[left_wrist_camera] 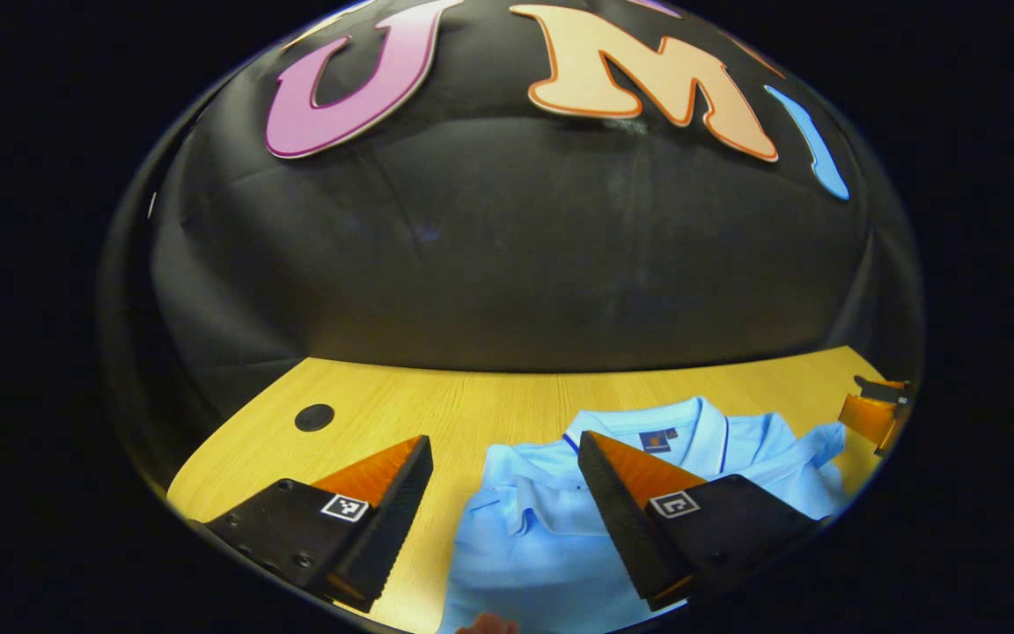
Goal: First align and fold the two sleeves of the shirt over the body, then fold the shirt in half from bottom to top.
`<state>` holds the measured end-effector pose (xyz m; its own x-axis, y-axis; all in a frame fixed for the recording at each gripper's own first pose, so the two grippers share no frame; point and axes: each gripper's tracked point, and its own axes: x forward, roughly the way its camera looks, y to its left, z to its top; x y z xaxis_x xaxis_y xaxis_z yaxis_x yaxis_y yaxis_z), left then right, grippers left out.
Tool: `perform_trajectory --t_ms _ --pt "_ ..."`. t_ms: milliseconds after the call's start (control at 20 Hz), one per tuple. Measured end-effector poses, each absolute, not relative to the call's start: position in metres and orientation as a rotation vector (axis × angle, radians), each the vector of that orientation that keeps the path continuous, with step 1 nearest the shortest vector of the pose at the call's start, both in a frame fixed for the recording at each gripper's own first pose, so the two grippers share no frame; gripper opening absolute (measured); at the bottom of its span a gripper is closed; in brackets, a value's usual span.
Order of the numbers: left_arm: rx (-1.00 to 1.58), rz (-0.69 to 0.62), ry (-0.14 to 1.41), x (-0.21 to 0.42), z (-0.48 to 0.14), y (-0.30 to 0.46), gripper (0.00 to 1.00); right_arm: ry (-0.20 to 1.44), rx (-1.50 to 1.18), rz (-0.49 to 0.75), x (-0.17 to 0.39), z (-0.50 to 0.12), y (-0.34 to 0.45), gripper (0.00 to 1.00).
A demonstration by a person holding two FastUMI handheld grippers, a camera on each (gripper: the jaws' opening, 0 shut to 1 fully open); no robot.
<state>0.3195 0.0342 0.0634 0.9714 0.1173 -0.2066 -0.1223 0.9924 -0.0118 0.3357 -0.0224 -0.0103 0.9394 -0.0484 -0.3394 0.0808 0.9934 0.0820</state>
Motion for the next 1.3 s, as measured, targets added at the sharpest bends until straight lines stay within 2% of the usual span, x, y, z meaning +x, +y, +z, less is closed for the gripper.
perform_trajectory --t_ms 50,200,450,650,750,1300 --pt "-0.034 0.122 0.206 0.31 0.074 0.034 0.99 0.324 0.081 -0.08 0.329 0.0 -0.029 0.92" --pt "-0.074 0.097 0.163 0.281 0.106 0.027 0.99 0.26 0.058 -0.105 0.307 0.032 -0.042 0.97" --pt "-0.084 0.091 0.148 0.22 0.135 0.02 0.96 0.152 0.1 -0.106 0.266 0.098 -0.037 0.97" --pt "-0.075 0.012 0.104 0.187 0.159 0.0 0.96 0.075 0.061 -0.118 0.232 0.14 -0.043 0.94" --pt "-0.075 -0.011 0.069 0.174 0.171 -0.006 0.95 0.052 0.031 -0.119 0.216 0.154 -0.043 0.97" --pt "-0.051 -0.135 -0.056 0.128 0.213 -0.047 0.95 -0.002 0.002 -0.109 0.179 0.178 -0.035 0.97"
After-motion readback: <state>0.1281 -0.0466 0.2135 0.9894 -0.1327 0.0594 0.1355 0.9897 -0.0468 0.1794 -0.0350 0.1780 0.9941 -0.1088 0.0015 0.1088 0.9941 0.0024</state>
